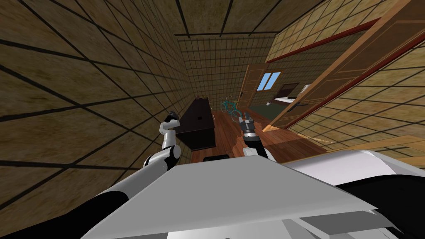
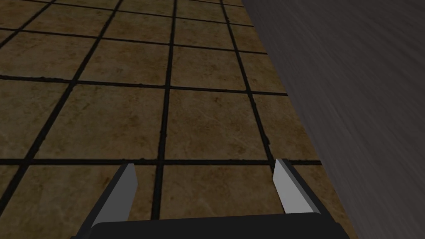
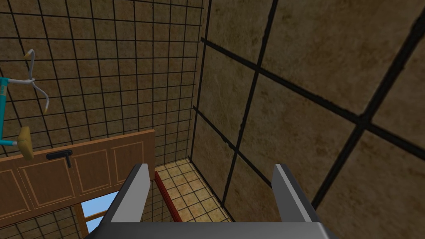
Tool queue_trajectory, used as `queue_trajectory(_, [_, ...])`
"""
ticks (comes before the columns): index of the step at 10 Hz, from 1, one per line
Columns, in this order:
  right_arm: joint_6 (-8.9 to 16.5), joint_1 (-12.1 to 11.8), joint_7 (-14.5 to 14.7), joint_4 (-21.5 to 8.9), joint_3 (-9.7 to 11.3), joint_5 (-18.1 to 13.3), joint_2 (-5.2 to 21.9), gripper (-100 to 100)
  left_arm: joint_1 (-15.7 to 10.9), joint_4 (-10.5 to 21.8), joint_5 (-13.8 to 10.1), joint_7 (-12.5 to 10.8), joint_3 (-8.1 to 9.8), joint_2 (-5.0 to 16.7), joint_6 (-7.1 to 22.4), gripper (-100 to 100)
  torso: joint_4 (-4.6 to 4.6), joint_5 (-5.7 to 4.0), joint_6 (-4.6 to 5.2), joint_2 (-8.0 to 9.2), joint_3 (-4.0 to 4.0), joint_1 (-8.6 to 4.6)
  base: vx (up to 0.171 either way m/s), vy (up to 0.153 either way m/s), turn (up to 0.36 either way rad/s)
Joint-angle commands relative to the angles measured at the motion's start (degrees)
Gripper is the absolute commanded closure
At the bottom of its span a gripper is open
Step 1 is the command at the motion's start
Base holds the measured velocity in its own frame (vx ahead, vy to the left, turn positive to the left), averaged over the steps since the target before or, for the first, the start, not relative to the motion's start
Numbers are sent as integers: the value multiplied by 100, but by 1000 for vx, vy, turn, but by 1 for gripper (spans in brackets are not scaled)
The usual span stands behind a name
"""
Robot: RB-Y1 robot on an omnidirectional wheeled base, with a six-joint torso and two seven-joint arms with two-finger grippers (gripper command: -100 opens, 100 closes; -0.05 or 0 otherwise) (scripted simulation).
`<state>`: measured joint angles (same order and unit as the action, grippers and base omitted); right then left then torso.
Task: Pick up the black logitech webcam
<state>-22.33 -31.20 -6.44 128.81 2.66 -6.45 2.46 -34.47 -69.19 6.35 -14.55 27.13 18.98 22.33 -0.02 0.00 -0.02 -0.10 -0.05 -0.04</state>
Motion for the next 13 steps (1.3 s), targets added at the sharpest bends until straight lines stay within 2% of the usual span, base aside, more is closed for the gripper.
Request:
queue_trajectory(1, [0,0,0,0,0,0,0,0,-160,221,10,9,25,-7,227,-100,0,0,0,0,0,0,20,-7,-1])
queue_trajectory(2, [0,0,0,0,0,0,0,0,-435,500,35,28,78,-4,397,-100,-1,1,0,-1,-1,0,26,-11,0])
queue_trajectory(3, [0,0,0,0,0,0,0,0,-461,585,35,28,78,-4,548,-100,-1,0,0,-3,-2,-2,29,-10,-2])
queue_trajectory(4, [0,0,0,0,0,0,0,0,-711,813,58,53,122,-6,724,-100,-2,1,-1,-3,-2,-1,37,-12,5])
queue_trajectory(5, [0,0,0,0,0,0,0,0,-753,944,58,53,122,-6,872,-100,-2,0,0,-7,-4,-3,35,-11,-2])
queue_trajectory(6, [0,0,0,0,0,0,0,0,-997,1142,78,83,157,-12,1050,-100,-3,0,-1,-6,-4,-2,47,-13,4])
queue_trajectory(7, [0,0,0,0,0,0,0,0,-1035,1297,78,83,157,-12,1196,-100,-3,-1,0,-10,-6,-4,38,-16,0])
queue_trajectory(8, [0,0,0,0,0,0,0,0,-1296,1502,97,118,184,-22,1379,-100,-3,0,-1,-8,-6,-4,45,-20,7])
queue_trajectory(9, [0,0,0,0,0,0,0,0,-1304,1642,97,118,184,-22,1519,-100,-3,-1,0,-10,-6,-6,42,-12,0])
queue_trajectory(10, [0,0,0,0,0,0,0,0,-1518,1771,113,157,201,-37,1709,-100,-3,0,-1,-9,-6,-3,50,-11,8])
queue_trajectory(11, [0,0,0,0,0,0,0,0,-1561,1978,113,157,201,-37,1837,-100,-3,0,0,-12,-7,-3,49,-11,1])
queue_trajectory(12, [0,0,0,0,0,0,0,0,-1805,2214,126,201,210,-56,1981,-100,-4,0,-1,-11,-7,-2,63,-9,8])
queue_trajectory(13, [0,-1,0,0,0,0,0,0,-1805,2302,126,201,210,-56,2134,-100,-4,0,-1,-16,-9,-2,59,-10,2])
